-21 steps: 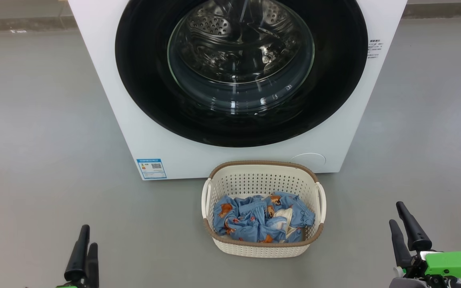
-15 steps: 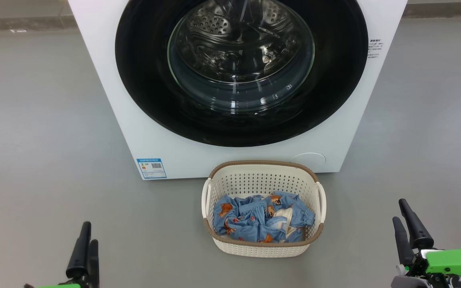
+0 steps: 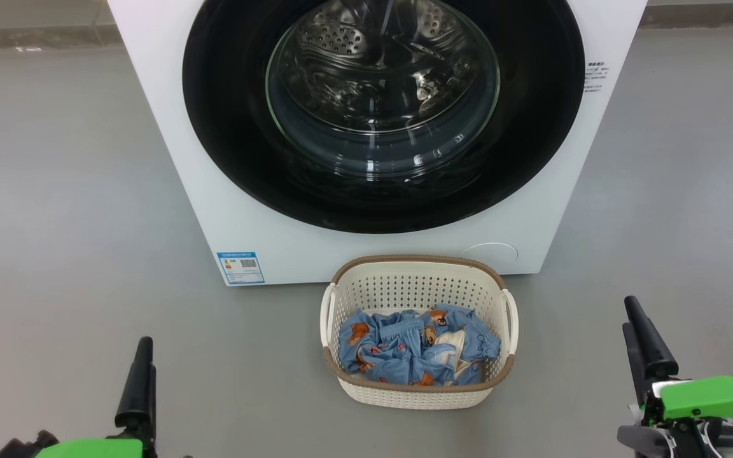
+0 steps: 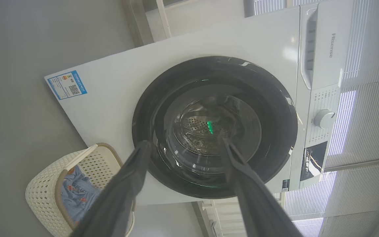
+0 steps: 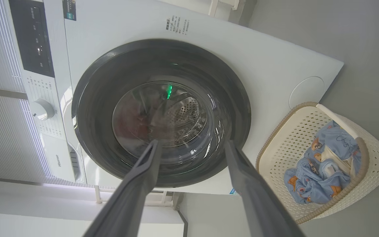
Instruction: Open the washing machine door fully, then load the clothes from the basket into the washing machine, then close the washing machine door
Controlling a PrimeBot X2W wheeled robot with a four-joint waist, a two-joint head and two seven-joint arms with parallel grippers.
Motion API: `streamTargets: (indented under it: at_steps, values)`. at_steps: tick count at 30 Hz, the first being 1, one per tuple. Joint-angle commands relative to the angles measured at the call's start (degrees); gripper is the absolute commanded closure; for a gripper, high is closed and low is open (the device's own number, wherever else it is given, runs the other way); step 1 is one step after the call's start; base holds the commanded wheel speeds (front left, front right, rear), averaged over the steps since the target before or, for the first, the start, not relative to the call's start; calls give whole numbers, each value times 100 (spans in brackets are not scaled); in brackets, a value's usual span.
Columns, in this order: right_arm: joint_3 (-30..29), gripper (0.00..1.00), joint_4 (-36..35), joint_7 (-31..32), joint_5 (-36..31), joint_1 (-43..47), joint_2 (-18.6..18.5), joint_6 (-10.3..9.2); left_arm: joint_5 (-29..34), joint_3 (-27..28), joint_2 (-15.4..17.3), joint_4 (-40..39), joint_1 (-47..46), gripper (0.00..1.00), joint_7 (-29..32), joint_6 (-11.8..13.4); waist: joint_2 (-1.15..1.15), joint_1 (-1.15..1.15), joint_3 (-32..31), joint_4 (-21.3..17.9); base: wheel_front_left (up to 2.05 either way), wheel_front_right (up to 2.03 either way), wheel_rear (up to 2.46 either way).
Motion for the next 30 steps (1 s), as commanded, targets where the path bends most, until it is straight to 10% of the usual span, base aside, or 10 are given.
streamTargets:
  at_steps: [1,30]
  values:
    - [49,0,-193,-57,-169,-300,-109,12,96,41,122,-182,-278,0,-57,-16,0,0,-1,0,0,0,0]
    - [487,0,-25,-562,-2901,-553,-460,20,2801,-556,478,63,-553,0,-578,318,0,0,-51,-10,0,0,0]
